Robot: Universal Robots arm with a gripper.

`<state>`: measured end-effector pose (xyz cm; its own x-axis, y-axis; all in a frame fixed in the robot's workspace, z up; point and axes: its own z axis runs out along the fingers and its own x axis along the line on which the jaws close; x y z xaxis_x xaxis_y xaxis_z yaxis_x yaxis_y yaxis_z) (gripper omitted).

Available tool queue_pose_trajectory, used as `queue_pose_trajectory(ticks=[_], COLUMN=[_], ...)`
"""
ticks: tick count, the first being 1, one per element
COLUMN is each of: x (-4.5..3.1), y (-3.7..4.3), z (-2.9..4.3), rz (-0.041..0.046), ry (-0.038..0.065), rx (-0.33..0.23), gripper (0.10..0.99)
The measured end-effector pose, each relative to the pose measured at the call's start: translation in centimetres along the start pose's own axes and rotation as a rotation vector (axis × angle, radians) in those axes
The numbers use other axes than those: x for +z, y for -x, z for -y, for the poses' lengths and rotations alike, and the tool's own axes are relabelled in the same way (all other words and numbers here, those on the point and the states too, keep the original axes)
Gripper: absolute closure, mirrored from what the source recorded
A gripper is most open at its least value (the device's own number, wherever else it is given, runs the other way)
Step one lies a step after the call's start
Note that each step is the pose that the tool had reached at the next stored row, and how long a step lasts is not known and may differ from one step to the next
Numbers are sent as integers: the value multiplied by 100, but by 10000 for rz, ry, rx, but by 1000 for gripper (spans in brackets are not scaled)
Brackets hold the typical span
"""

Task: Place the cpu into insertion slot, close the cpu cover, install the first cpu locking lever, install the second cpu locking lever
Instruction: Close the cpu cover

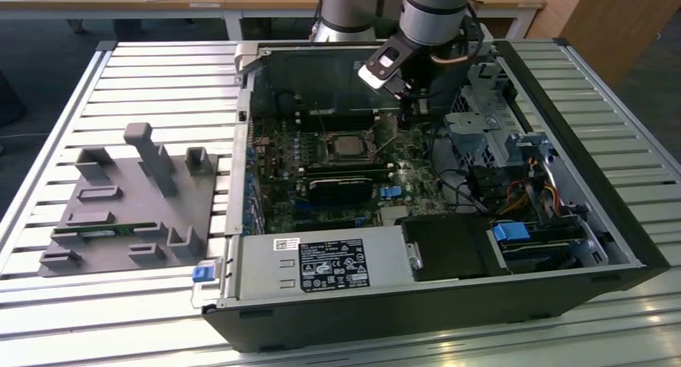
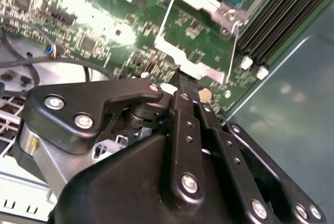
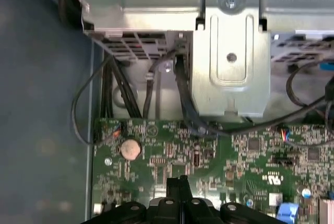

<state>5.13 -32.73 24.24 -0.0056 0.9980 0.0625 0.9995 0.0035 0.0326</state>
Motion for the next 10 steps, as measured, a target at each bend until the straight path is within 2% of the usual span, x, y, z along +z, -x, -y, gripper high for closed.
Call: queue_pose_trajectory(ticks=[7, 10], x=[-3, -4], y=[0, 0], z=[118, 136], rz=[0, 0], ry=[0, 0], rx=[1, 1], gripper=[980, 980])
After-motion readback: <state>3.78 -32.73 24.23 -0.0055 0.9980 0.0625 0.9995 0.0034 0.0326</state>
